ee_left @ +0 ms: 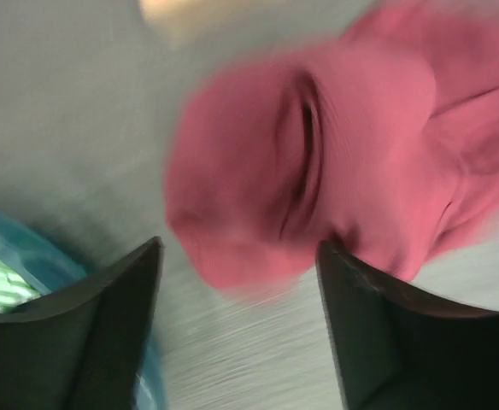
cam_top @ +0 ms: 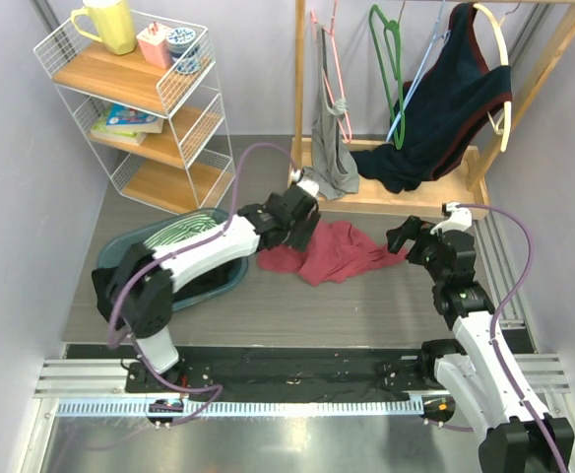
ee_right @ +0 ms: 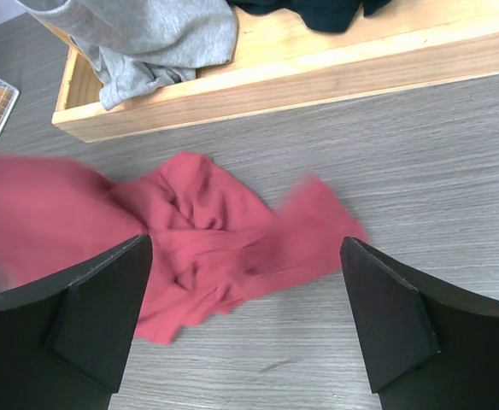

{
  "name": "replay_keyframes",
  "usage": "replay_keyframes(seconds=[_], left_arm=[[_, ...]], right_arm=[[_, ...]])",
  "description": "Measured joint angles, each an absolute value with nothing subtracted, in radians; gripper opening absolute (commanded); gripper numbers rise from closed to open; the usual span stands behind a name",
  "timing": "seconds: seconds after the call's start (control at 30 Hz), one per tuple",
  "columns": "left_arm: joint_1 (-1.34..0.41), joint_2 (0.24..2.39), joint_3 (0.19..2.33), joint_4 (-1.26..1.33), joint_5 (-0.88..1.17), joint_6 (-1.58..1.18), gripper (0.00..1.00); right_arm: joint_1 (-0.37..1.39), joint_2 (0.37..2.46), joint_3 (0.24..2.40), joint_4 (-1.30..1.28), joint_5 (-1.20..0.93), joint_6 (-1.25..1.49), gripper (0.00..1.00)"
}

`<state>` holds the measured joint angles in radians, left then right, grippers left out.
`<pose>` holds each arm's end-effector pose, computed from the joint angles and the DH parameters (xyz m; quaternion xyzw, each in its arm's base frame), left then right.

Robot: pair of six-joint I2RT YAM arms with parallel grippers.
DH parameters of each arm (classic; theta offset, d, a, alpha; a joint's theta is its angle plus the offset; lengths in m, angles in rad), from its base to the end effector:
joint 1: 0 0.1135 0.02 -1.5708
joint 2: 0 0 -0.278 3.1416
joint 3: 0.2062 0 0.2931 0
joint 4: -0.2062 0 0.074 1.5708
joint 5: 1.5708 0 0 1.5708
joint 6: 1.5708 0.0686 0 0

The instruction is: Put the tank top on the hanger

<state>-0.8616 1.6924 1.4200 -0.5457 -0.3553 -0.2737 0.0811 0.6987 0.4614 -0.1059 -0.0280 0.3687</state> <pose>0.3051 -0.3189 0.2691 0.2031 0.8949 -0.0559 0.3934 0.2334 0.0209 0.2352 0.1092 0.8101 0.1396 0.5589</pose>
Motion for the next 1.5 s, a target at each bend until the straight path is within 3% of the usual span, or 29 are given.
replay_keyframes(seconds=[0.17, 0.4, 0.67, 0.73, 0.77, 0.83, 0.87, 0.97, 1.3, 1.5], left_arm=[[-0.846, 1.775, 1.228, -0.553, -0.389, -0.342, 0.85], [-0.941, 1.615, 1.024, -0.373, -0.327, -0.502, 0.81], [-0.941, 1.683, 0.927, -0.188, -0.255, -0.661, 0.79], [-0.941, 1.695, 0.925, -0.140, -0.249, -0.682, 0.71], [-0.941, 1.700, 0.925, -0.116, -0.244, -0.694, 0.55], [-0.941, 1.714, 0.927, -0.071, -0.233, -0.710, 0.38], [-0.941, 1.723, 0.930, -0.055, -0.229, -0.715, 0.21], [-0.939, 1.744, 0.959, -0.056, -0.216, -0.711, 0.00], [-0.920, 1.578, 1.196, -0.212, -0.215, -0.600, 0.00], [-0.914, 1.496, 1.208, -0.292, -0.212, -0.566, 0.00]], right_arm=[[0.108, 0.728, 0.461, -0.107, 0.008, 0.368, 0.95], [0.179, 0.931, 0.476, -0.130, 0.130, 0.379, 0.90], [0.188, 1.024, 0.491, -0.169, 0.269, 0.426, 0.89], [0.188, 1.050, 0.519, -0.182, 0.306, 0.440, 0.87], [0.188, 1.064, 0.529, -0.185, 0.316, 0.446, 0.86], [0.188, 1.103, 0.551, -0.189, 0.336, 0.456, 0.86], [0.188, 1.122, 0.559, -0.191, 0.344, 0.459, 0.85], [0.184, 1.190, 0.585, -0.200, 0.359, 0.468, 0.81], [0.101, 1.335, 0.655, -0.196, 0.270, 0.476, 0.71], [0.099, 1.414, 0.671, -0.173, 0.190, 0.479, 0.67]])
